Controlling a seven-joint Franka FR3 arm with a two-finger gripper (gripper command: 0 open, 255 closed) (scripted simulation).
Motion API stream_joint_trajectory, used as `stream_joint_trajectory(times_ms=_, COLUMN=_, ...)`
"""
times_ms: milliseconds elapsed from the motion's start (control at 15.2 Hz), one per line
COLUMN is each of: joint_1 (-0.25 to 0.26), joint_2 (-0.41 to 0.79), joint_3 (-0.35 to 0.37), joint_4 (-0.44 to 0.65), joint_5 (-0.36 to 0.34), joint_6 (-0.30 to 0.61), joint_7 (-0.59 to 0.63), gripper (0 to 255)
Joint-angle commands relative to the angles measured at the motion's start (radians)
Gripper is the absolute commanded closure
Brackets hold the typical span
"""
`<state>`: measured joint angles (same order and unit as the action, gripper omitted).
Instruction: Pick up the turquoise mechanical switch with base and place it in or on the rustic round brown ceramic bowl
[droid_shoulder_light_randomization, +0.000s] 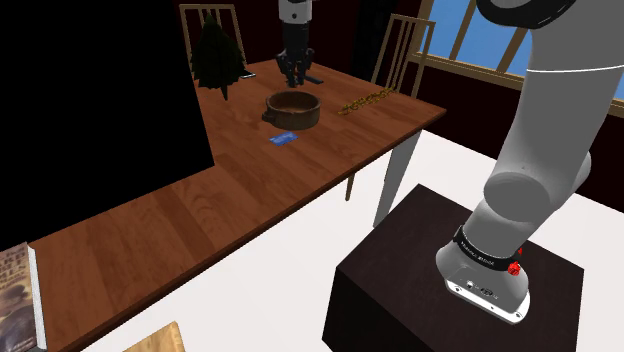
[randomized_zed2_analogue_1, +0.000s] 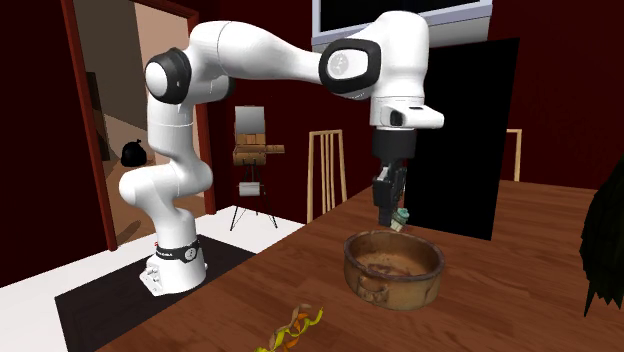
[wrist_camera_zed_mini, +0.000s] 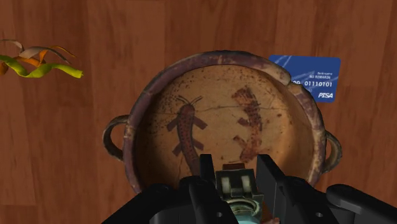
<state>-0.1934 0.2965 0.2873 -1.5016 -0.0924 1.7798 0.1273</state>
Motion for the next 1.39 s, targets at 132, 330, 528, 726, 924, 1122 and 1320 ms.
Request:
stream_joint_trajectory(times_ms=132, joint_1=-0.002, joint_2=0.0, joint_3=-0.001, joint_4=-0.053, joint_5=-0.001, joint_6=0.053, joint_7=0.001, gripper=255)
stream_joint_trajectory(times_ms=330, joint_1=-0.003, joint_2=0.005, joint_3=-0.002, joint_4=-0.087, joint_5=-0.003, joint_6=0.092, joint_7=0.003, gripper=255)
stream_joint_trajectory(times_ms=528, joint_1=-0.004, joint_2=0.007, joint_3=-0.003, joint_4=-0.1, joint_5=-0.004, joint_6=0.107, joint_7=0.004, gripper=255)
stream_joint_trajectory(times_ms=726, joint_1=-0.004, joint_2=0.007, joint_3=-0.003, joint_4=-0.1, joint_5=-0.004, joint_6=0.107, joint_7=0.004, gripper=255)
stream_joint_trajectory(times_ms=924, joint_1=-0.004, joint_2=0.007, joint_3=-0.003, joint_4=-0.099, joint_5=-0.004, joint_6=0.106, joint_7=0.004, gripper=255)
stream_joint_trajectory(times_ms=1122, joint_1=-0.004, joint_2=0.007, joint_3=-0.003, joint_4=-0.099, joint_5=-0.004, joint_6=0.106, joint_7=0.004, gripper=0)
stream_joint_trajectory(times_ms=1320, joint_1=-0.004, joint_2=0.007, joint_3=-0.003, joint_4=-0.099, joint_5=-0.004, joint_6=0.106, joint_7=0.004, gripper=0)
